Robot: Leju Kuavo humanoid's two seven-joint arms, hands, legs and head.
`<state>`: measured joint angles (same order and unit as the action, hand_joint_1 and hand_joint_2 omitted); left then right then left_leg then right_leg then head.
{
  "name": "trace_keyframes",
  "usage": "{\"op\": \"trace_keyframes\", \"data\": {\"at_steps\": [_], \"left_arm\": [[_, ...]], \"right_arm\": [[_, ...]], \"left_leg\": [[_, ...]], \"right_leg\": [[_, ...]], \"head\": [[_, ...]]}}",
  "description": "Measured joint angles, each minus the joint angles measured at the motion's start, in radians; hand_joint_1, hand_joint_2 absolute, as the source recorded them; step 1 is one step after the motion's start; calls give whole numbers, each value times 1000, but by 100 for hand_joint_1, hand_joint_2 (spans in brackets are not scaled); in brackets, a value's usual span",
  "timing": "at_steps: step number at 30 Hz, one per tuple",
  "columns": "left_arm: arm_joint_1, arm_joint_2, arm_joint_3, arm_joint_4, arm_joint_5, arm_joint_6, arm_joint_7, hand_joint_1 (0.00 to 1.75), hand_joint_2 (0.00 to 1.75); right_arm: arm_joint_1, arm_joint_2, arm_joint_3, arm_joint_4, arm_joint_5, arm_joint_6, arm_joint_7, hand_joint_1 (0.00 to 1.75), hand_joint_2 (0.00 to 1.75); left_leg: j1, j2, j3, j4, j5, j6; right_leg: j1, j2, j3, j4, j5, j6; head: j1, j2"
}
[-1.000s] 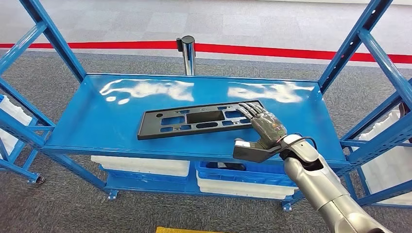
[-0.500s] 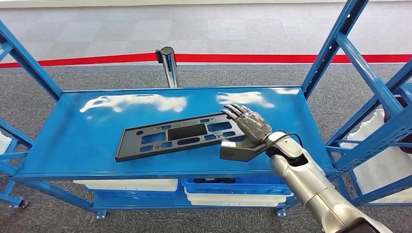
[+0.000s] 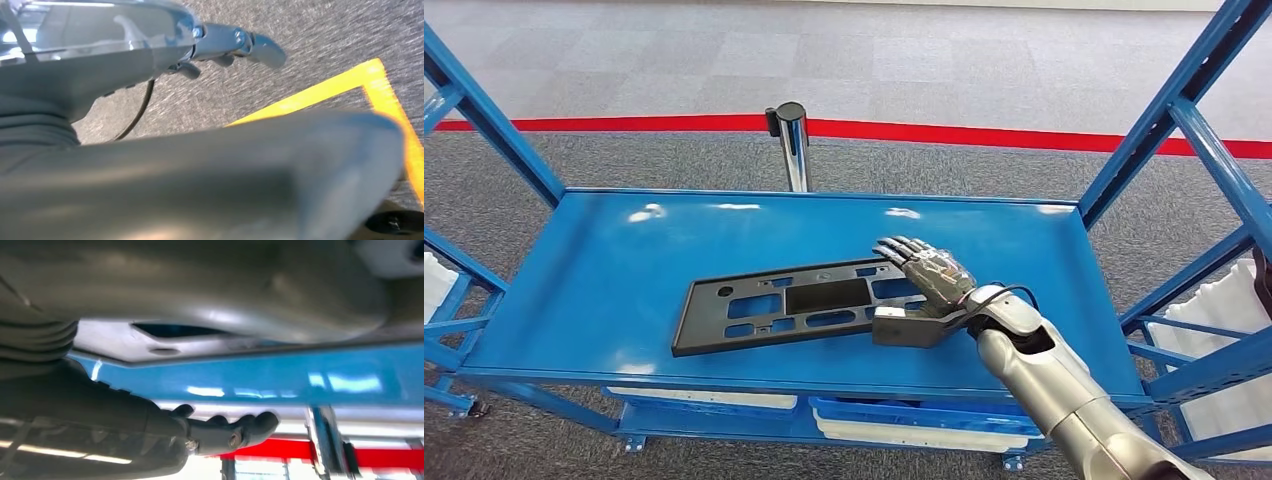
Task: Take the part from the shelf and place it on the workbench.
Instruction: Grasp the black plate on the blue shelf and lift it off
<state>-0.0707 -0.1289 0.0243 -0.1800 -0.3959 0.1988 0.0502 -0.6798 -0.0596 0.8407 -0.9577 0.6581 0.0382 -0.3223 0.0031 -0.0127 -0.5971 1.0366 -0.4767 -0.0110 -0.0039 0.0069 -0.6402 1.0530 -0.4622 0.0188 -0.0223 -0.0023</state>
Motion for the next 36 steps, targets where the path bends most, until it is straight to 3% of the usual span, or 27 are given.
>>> {"op": "trace_keyframes", "data": {"at_steps": [2,5,8,12,16,32,36], "left_arm": [[-1,0,0,0,-3,0,2,0,0],[-2,0,0,0,-6,0,6,0,0],[-3,0,0,0,-10,0,9,0,0],[-2,0,0,0,-16,0,13,0,0],[-2,0,0,0,-21,0,15,0,0],[1,0,3,0,-23,0,7,0,0],[2,0,4,0,-23,-1,6,0,0]], "right_arm": [[-3,10,13,11,-11,38,-2,0,0],[-29,18,35,30,-54,132,22,0,0],[-91,13,81,68,-151,275,58,0,0],[-149,-6,147,103,-232,340,85,0,0],[-184,-27,195,113,-298,378,107,0,0],[-239,-68,289,115,-378,398,114,0,0],[-237,-70,295,115,-387,360,100,0,0]], "left_leg": [[-3,1,2,1,-6,-2],[-5,4,10,-6,-6,10],[-5,4,19,-14,-7,9],[-5,3,24,-19,-7,4],[-5,3,25,-20,-7,-14],[-9,3,25,-15,-8,-12],[-9,3,25,-15,-8,-12]], "right_leg": [[1,0,7,-11,-1,-7],[1,4,13,-12,2,-11],[2,5,18,-12,-3,-17],[3,3,23,-12,-6,-20],[3,3,24,-11,-6,-21],[-4,1,29,-13,-5,-19],[-4,1,29,-13,-5,-19]], "head": [[0,0],[-12,0],[-24,0],[-32,0],[-33,0],[-25,0],[-25,0]]}}
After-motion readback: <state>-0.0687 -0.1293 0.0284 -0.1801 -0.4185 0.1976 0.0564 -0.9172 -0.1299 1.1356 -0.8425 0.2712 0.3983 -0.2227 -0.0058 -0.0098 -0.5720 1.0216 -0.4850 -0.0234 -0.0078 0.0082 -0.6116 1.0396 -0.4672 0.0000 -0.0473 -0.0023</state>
